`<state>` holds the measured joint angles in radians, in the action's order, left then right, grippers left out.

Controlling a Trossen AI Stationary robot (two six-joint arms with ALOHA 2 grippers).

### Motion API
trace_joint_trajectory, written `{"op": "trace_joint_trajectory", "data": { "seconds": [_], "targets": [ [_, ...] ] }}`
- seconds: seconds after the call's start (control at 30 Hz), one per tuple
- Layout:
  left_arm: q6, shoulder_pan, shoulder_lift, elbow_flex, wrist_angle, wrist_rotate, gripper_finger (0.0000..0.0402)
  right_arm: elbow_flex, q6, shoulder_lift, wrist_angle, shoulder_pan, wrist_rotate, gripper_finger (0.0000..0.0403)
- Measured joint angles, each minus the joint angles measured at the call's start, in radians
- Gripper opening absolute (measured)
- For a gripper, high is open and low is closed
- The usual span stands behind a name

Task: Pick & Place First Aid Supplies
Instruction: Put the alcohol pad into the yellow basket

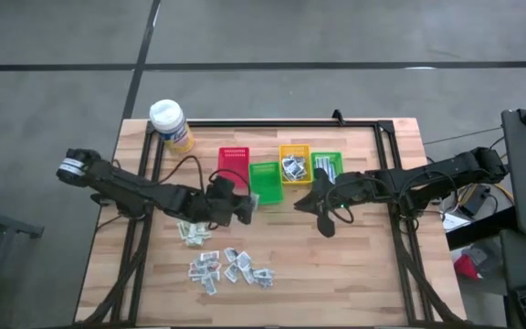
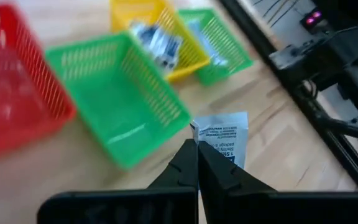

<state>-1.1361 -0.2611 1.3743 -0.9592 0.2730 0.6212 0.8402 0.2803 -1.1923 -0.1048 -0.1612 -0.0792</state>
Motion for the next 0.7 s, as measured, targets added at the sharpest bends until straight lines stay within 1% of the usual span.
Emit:
{"op": "trace_joint_trajectory", "data": {
  "seconds": [0.23,0.3,0.47,0.57,0.7],
  "targets": [
    [0.212,0.053,0.016,-0.069,-0.041,0.035,0.0,0.0,0.005,0.0,0.088,0.002,-0.009,0.0047],
    [0.264,0.072,0.016,-0.079,-0.055,0.044,0.0,0.0,0.007,0.0,0.094,0.002,-0.053,0.0051],
    [0.402,0.113,0.016,-0.104,-0.097,0.055,0.0,0.0,0.008,0.0,0.1,0.002,-0.217,0.0074],
    [0.475,0.132,0.016,-0.105,-0.16,0.078,0.0,0.003,0.008,0.0,0.123,0.008,-0.261,0.0092],
    [0.574,0.149,0.016,-0.103,-0.265,0.08,0.0,0.005,0.005,0.0,0.168,0.033,-0.308,0.0118]
  ]
}}
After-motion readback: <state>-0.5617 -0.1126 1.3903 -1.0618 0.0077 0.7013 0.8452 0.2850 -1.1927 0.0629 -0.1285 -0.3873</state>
